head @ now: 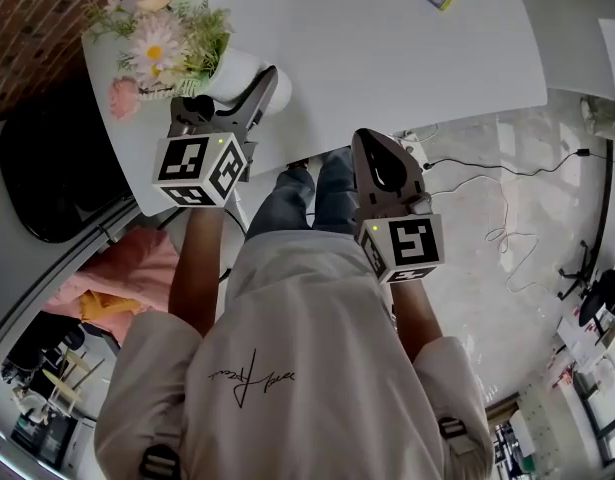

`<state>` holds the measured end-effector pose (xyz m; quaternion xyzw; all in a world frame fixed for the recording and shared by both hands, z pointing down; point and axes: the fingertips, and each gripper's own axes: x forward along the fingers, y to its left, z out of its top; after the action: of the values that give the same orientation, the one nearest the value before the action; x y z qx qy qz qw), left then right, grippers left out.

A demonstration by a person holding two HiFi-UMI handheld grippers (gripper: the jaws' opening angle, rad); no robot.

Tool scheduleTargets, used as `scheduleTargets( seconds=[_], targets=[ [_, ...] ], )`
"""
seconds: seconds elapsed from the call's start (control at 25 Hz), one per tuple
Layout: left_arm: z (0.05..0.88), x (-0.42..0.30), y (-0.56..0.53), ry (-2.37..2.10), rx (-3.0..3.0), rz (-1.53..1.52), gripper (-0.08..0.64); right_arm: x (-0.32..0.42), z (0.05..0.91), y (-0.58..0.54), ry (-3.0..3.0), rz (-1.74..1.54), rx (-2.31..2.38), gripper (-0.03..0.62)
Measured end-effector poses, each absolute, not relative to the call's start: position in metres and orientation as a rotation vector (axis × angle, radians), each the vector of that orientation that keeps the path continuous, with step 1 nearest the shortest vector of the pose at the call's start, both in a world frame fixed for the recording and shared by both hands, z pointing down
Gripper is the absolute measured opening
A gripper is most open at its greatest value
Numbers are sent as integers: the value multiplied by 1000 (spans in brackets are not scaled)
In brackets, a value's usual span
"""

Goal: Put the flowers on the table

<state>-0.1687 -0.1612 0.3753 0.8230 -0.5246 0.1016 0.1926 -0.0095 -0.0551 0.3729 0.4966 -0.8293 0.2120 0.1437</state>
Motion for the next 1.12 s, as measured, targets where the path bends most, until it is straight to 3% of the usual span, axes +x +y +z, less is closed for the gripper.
scheduleTargets(
  seconds=[1.12],
  targets=[
    [401,-125,-225,-1510,2277,326,419,35,398,-104,-2376,699,1397,25]
  ],
)
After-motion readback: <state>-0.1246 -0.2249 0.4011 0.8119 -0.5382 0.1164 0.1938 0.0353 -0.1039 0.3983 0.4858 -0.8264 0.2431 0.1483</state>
